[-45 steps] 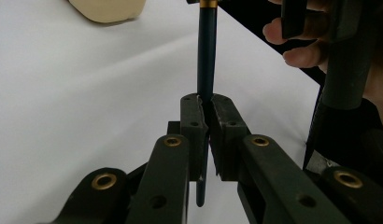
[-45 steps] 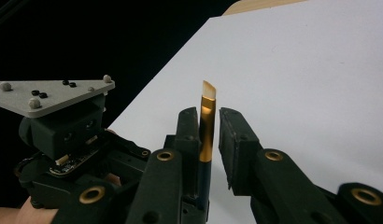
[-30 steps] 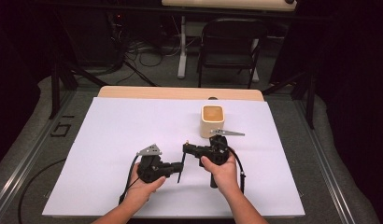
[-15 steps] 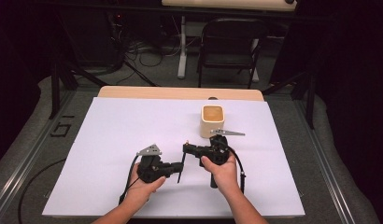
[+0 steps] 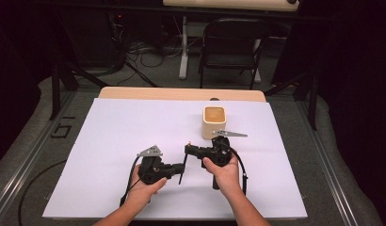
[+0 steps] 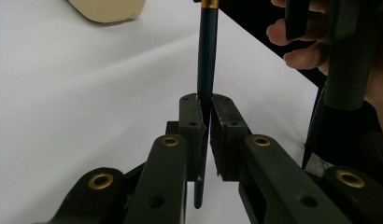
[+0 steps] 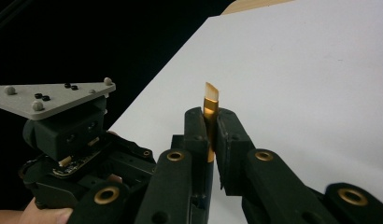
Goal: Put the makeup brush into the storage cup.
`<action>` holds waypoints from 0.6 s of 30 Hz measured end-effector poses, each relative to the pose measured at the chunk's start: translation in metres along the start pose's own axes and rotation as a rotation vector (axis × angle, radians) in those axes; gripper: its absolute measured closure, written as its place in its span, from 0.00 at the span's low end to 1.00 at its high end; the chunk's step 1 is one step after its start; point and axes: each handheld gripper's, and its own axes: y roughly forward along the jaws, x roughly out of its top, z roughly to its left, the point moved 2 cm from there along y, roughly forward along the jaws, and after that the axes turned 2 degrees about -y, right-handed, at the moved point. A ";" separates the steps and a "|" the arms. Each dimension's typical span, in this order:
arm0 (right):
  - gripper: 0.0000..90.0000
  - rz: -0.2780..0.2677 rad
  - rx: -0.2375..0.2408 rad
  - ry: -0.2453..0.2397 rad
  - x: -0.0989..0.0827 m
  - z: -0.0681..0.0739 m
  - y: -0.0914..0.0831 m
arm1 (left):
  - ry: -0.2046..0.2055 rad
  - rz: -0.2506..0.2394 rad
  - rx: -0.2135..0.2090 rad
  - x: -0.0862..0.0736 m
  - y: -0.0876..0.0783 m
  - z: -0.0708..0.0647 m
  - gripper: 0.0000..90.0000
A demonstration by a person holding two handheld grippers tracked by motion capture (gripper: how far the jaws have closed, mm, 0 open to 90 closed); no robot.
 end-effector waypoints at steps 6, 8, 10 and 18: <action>0.93 -0.008 -0.017 -0.014 0.001 -0.002 -0.002 | -0.005 -0.006 0.004 0.001 -0.002 0.001 0.89; 0.93 -0.010 -0.018 -0.011 0.001 -0.002 -0.003 | -0.007 -0.008 0.004 0.001 -0.002 0.001 0.88; 0.93 -0.010 -0.020 -0.013 0.001 -0.003 -0.004 | -0.008 -0.008 0.005 0.001 -0.002 0.002 0.87; 0.93 -0.013 -0.035 -0.024 0.002 -0.004 -0.007 | -0.011 -0.004 0.019 0.001 -0.005 0.004 0.83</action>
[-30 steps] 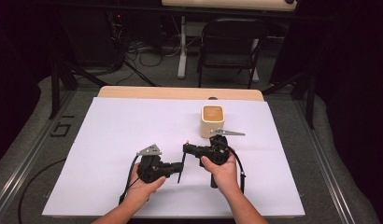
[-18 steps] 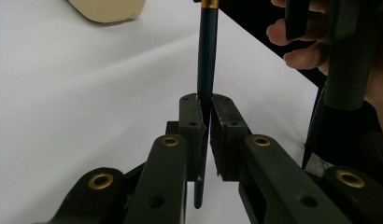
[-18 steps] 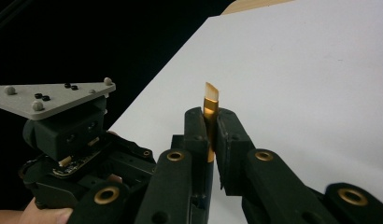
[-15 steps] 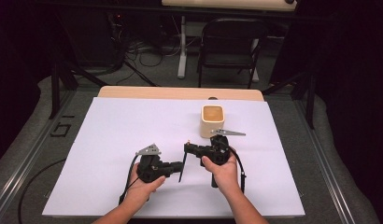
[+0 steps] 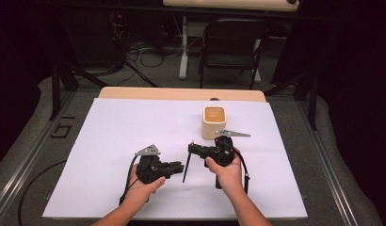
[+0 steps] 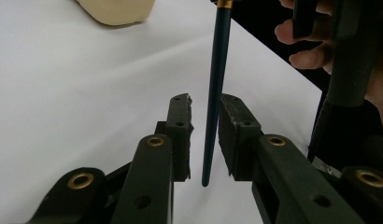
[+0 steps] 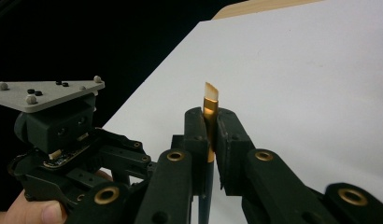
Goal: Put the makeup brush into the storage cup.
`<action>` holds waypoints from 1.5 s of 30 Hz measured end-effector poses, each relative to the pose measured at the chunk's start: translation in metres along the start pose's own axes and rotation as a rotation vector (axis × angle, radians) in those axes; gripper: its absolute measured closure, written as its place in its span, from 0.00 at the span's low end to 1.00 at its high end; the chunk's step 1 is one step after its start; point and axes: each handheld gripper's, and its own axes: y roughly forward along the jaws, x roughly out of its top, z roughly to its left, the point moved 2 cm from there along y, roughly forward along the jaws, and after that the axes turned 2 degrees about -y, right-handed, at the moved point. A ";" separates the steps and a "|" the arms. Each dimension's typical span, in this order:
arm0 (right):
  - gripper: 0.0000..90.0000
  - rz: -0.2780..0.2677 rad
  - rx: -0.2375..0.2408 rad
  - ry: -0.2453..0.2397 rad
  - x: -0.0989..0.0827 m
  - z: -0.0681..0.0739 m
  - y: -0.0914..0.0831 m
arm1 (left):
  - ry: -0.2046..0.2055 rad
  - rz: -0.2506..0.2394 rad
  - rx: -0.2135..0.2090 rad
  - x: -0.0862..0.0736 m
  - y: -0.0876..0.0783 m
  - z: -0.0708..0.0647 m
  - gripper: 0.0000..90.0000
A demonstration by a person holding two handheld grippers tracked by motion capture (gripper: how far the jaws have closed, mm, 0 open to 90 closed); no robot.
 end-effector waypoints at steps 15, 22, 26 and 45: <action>0.93 -0.029 -0.032 -0.009 0.003 -0.006 -0.012 | 0.008 -0.012 0.063 0.002 -0.007 0.008 0.70; 0.93 -0.045 -0.049 -0.013 0.005 -0.009 -0.016 | 0.036 -0.023 0.119 0.003 -0.008 0.013 0.61; 0.93 -0.048 -0.057 -0.017 0.005 -0.010 -0.018 | 0.057 -0.027 0.154 0.003 -0.008 0.015 0.53; 0.93 -0.075 -0.106 -0.051 0.008 -0.014 -0.028 | 0.089 -0.005 0.232 0.004 -0.009 0.022 0.47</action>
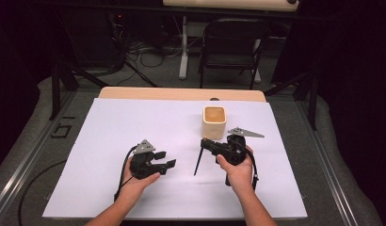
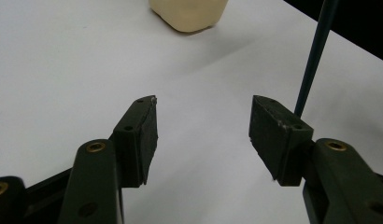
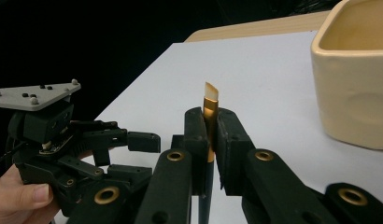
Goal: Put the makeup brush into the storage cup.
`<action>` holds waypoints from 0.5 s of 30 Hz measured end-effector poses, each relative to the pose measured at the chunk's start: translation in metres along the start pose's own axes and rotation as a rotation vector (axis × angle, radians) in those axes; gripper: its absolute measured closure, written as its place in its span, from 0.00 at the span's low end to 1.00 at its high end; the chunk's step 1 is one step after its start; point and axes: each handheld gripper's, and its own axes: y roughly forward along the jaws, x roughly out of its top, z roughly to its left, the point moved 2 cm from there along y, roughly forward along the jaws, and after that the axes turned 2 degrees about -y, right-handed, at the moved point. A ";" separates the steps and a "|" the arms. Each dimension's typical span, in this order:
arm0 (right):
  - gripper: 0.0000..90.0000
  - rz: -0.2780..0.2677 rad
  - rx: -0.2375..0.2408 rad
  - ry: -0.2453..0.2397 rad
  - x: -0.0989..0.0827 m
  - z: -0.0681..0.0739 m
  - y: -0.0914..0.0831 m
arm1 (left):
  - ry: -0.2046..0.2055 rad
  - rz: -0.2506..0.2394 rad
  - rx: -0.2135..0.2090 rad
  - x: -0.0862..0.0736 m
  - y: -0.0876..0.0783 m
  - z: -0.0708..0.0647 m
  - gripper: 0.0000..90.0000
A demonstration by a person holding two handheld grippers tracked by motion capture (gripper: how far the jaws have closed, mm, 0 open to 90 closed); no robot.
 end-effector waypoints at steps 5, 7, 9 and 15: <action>0.93 -0.023 -0.022 -0.004 0.004 -0.003 -0.005 | 0.014 0.003 -0.008 0.000 0.001 -0.001 0.47; 0.93 -0.040 -0.030 -0.007 0.005 -0.005 -0.007 | 0.015 0.000 -0.007 0.000 0.001 -0.001 0.46; 0.93 -0.039 -0.043 -0.016 0.006 -0.006 -0.010 | 0.011 -0.001 -0.004 0.000 0.001 0.000 0.43; 0.93 -0.056 -0.066 -0.024 0.009 -0.010 -0.014 | 0.010 -0.006 0.030 0.000 -0.001 0.002 0.34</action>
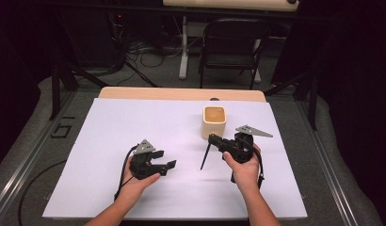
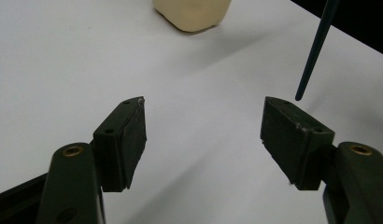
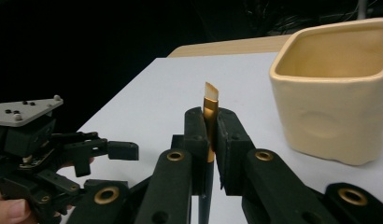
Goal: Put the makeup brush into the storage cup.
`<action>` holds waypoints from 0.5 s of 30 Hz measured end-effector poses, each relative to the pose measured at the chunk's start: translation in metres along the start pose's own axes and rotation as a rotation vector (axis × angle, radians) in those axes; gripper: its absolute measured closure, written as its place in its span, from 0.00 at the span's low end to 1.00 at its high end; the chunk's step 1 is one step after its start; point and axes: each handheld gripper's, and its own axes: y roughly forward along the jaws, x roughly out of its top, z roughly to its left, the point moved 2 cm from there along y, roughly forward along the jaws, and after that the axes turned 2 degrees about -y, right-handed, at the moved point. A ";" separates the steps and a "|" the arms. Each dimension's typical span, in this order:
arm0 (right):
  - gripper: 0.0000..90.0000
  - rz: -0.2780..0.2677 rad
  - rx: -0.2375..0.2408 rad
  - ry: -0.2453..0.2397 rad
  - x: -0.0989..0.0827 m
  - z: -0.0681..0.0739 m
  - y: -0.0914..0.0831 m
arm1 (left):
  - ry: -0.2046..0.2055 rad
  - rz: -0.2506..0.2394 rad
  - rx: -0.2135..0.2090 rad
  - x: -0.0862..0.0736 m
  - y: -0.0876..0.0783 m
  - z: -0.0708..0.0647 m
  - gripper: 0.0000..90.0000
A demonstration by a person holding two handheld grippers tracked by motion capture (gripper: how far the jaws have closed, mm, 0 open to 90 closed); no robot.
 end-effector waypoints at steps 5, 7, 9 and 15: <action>0.93 -0.008 -0.038 -0.036 0.002 -0.003 -0.005 | 0.017 -0.007 0.033 0.001 -0.001 0.002 0.32; 0.93 0.016 -0.053 -0.049 0.003 -0.004 -0.008 | 0.034 -0.009 0.053 0.001 -0.002 0.003 0.31; 0.93 -0.027 -0.068 -0.059 0.003 -0.005 -0.006 | 0.042 -0.007 0.067 0.001 -0.002 0.004 0.29; 0.93 -0.030 -0.097 -0.088 0.004 -0.007 -0.009 | 0.050 -0.007 0.087 0.001 -0.002 0.005 0.28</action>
